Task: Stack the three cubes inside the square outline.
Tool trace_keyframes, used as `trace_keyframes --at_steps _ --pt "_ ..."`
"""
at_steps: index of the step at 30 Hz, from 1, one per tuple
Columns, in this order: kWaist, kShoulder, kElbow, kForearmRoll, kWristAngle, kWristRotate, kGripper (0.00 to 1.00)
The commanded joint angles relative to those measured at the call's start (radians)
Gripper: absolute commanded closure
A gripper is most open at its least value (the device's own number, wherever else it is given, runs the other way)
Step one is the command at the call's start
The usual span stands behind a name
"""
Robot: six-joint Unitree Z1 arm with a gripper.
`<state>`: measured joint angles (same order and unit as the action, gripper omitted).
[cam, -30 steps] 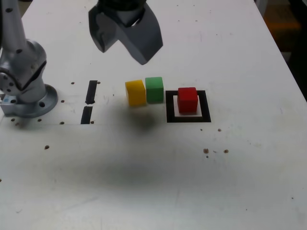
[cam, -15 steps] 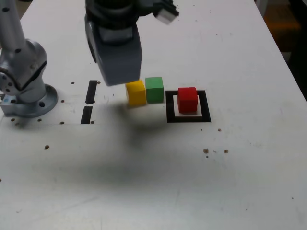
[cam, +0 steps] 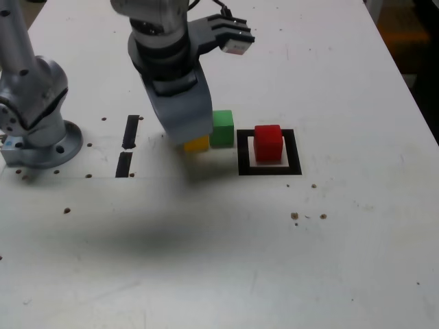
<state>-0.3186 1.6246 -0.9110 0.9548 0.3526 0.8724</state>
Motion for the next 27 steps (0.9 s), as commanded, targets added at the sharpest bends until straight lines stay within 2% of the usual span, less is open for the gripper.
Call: trace_keyframes --at_steps 1,9,19,27 --pt "0.0 -0.001 -0.003 0.0 0.009 -0.002 0.0" --pt "-0.017 0.098 -0.043 0.041 0.021 0.003 0.0" --pt "-0.018 0.14 -0.064 0.057 0.026 0.006 0.0" --pt "-0.023 0.171 -0.075 0.06 0.016 0.005 0.09"
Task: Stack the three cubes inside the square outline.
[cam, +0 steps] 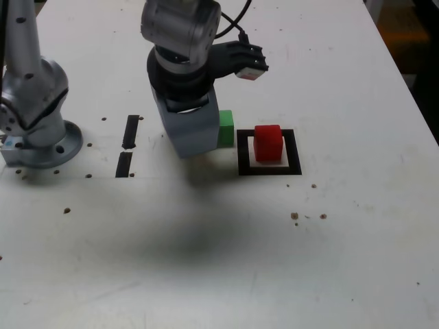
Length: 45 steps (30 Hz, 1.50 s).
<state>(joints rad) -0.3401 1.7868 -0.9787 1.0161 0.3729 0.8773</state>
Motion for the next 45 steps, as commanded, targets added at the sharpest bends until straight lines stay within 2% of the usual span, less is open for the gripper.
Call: trace_keyframes --at_steps 1,7,21,26,29,34,40,45 --pt "-0.002 0.012 -0.01 -0.001 -0.006 -0.001 0.11" --pt "-0.002 0.02 -0.02 -0.001 -0.011 -0.011 0.19" --pt "-0.002 0.021 -0.014 -0.035 -0.028 -0.094 0.59" --pt "-0.002 0.017 -0.007 -0.055 -0.031 -0.115 0.7" --pt "-0.002 0.011 -0.012 -0.039 -0.031 -0.115 0.74" --pt "-0.006 -0.022 -0.04 0.037 -0.046 -0.118 0.75" --pt "-0.034 -0.101 -0.15 0.218 -0.097 -0.131 0.76" --pt "-0.036 -0.13 -0.262 0.351 -0.111 -0.303 0.76"
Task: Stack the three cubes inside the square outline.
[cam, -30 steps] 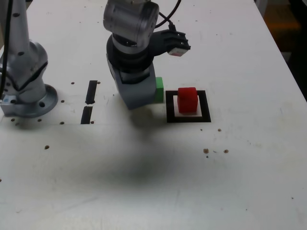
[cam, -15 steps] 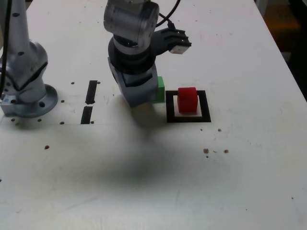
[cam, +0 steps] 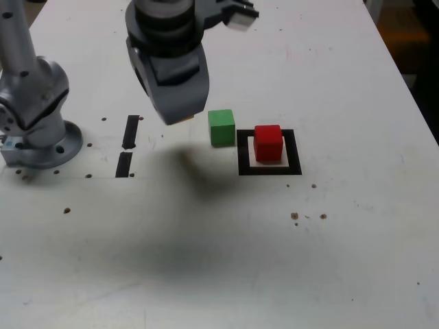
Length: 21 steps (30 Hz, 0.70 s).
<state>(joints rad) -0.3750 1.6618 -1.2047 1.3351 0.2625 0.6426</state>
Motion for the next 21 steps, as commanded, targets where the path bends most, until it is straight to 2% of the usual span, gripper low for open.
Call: trace_keyframes --at_steps 1,6,8,11,13,21 --pt "-0.001 -0.003 -0.072 0.059 -0.001 -0.141 0.76" --pt "0.002 0.049 -0.236 0.156 -0.013 -0.414 0.76" --pt "0.011 0.096 -0.311 0.204 -0.038 -0.502 0.76" --pt "0.041 0.173 -0.403 0.259 -0.095 -0.59 0.76" --pt "0.061 0.197 -0.432 0.261 -0.115 -0.647 0.76" --pt "0.121 0.244 -0.498 0.253 -0.134 -0.84 0.76"
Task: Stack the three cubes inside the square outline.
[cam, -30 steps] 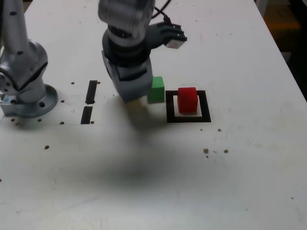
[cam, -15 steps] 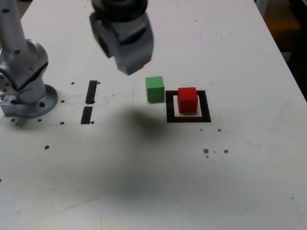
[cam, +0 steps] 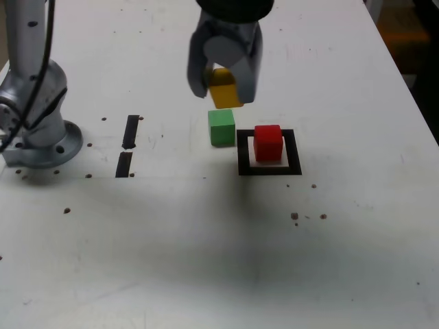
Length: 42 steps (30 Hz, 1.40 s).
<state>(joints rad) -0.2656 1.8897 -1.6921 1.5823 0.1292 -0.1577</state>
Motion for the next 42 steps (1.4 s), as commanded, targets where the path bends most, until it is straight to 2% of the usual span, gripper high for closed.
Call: trace_keyframes --at_steps 1,6,10,19,30,35,42 --pt "0.018 0.026 -0.018 0.006 0.003 -0.048 0.76" --pt "0.044 0.089 -0.055 0.008 0.03 -0.064 0.76" --pt "0.051 0.133 -0.082 0.012 0.036 -0.064 0.76" --pt "0.046 0.19 -0.118 0.009 -0.007 -0.071 0.76" --pt "0.051 0.248 -0.145 -0.006 -0.018 -0.075 0.76" --pt "0.053 0.251 -0.146 -0.011 -0.004 -0.082 0.75" --pt "0.055 0.269 -0.152 -0.017 -0.002 -0.084 0.66"
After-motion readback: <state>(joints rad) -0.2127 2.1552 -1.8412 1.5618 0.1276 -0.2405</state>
